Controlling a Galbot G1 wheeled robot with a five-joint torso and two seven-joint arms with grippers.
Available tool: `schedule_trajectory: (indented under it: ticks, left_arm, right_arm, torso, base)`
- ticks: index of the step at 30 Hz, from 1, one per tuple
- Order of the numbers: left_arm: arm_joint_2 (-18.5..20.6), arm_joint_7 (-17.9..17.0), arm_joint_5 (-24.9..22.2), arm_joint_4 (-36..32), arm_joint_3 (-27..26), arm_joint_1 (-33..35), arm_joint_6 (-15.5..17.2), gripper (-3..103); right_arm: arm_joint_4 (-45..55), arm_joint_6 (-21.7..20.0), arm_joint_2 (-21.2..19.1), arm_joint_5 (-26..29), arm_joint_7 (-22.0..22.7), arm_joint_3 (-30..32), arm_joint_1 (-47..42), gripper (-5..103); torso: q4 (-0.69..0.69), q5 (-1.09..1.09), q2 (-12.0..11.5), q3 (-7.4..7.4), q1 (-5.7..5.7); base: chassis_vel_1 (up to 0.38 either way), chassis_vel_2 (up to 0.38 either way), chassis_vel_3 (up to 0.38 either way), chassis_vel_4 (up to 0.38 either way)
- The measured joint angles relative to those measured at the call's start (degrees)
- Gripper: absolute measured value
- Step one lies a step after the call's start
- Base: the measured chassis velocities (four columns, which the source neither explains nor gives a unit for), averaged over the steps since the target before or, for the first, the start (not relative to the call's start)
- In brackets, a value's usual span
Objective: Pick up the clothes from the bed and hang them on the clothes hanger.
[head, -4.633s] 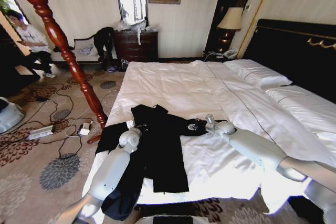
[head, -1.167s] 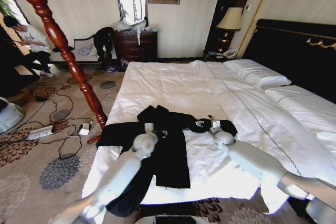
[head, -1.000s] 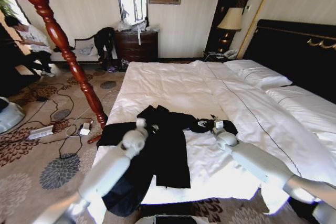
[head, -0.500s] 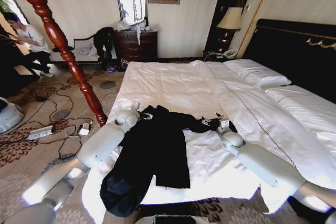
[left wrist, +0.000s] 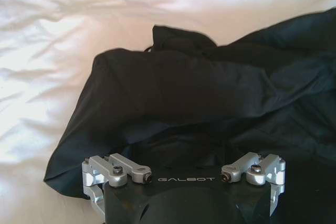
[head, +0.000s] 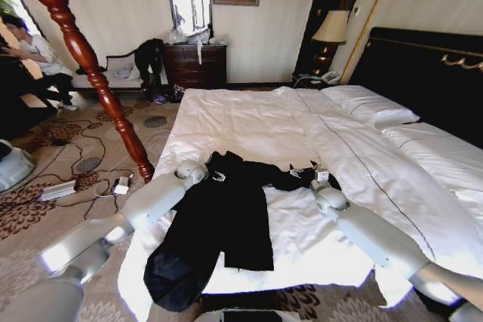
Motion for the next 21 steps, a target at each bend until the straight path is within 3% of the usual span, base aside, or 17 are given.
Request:
schedule_trajectory:
  ticks: [11,12,14,18,20,21]
  left_arm:
    - [-5.7,3.9,3.6,9.6,0.8,-1.0,-0.1,101]
    - [-6.5,3.9,4.7,10.7,0.8,-1.0,-0.2,92]
    - [-7.0,4.0,5.3,11.4,0.9,-1.0,-0.2,92]
    - [-7.8,5.1,6.4,12.6,1.0,-1.1,-0.4,70]
    - [-7.9,5.4,6.7,12.7,1.0,-1.1,-0.4,70]
    - [-8.0,5.6,7.0,12.8,0.9,-1.1,-0.4,64]
  right_arm:
    - [0.4,0.1,-0.6,-2.0,-0.3,3.1,-3.3,100]
    - [0.6,0.1,-0.8,-2.2,-0.3,3.5,-3.8,100]
    - [0.8,0.1,-1.0,-2.3,-0.3,3.7,-4.1,100]
    - [1.8,0.2,-1.7,-2.3,-0.3,4.3,-5.0,100]
    - [2.0,0.2,-1.9,-2.3,-0.3,4.5,-5.1,100]
    - [2.1,0.2,-2.0,-2.3,-0.3,4.6,-5.2,100]
  torso:
    - [0.02,0.0,0.0,-0.01,0.0]
    - [0.01,0.01,0.0,-0.01,0.0]
    - [0.0,0.01,0.0,-0.01,0.0]
    - [0.02,0.01,0.0,-0.02,-0.01]
    - [0.02,0.01,0.0,-0.02,-0.01]
    - [0.02,0.01,0.0,-0.02,-0.01]
  base:
    - [0.0,0.0,0.0,0.0]
    - [0.0,0.0,0.0,0.0]
    - [0.0,0.0,0.0,0.0]
    - [0.0,0.0,0.0,0.0]
    - [0.0,0.0,0.0,0.0]
    - [0.0,0.0,0.0,0.0]
